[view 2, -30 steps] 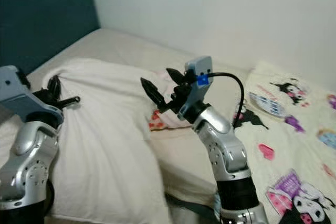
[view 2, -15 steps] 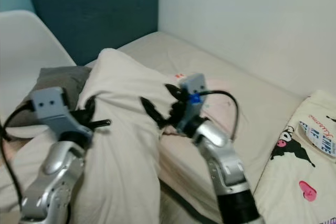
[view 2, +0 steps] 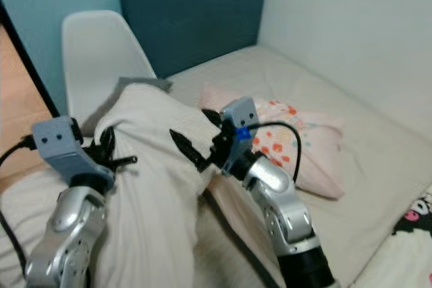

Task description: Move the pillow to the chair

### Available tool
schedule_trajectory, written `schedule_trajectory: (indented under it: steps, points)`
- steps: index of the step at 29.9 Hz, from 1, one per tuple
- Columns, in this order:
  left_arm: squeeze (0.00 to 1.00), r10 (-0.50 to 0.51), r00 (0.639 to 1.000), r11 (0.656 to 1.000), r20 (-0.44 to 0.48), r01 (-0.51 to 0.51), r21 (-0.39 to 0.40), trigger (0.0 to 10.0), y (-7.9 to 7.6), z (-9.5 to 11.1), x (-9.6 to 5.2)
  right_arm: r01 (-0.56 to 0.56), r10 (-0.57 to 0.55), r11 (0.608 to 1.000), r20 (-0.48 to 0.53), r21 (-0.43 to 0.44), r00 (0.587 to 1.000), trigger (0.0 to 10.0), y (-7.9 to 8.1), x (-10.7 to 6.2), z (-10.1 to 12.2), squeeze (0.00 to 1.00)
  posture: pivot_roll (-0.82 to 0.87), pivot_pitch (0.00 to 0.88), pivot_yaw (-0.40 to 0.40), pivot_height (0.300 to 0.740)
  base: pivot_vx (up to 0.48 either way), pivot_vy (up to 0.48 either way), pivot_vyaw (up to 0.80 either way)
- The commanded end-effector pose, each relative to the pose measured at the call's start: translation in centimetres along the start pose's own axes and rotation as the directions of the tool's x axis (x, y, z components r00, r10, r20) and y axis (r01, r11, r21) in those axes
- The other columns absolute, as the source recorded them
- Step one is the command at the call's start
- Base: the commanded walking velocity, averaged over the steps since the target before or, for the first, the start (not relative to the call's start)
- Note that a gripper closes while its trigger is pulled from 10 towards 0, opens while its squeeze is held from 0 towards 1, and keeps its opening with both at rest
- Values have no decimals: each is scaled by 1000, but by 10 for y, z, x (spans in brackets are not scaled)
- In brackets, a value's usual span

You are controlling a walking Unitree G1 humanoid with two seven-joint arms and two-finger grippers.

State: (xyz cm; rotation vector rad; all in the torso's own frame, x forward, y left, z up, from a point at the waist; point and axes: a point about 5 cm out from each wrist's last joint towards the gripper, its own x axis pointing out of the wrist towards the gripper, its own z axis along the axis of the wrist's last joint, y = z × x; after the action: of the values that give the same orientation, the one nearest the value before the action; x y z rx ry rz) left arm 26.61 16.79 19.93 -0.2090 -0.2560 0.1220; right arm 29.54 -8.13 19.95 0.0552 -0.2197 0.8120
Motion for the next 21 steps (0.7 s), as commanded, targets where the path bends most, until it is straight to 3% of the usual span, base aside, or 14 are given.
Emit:
schedule_trajectory:
  steps: [1,21]
  points:
    - [0,4,994,1000,105,-4,-2,10000,1,17,1,-17,17,1000,5,-3,1000,10000,4,1,-1,0,-56,0,-108,740,0,0,788]
    - [0,-10,991,1000,134,7,30,10000,0,22,10,-29,29,1000,7,-8,1000,10000,4,1,-3,0,-56,0,-107,740,0,0,788]
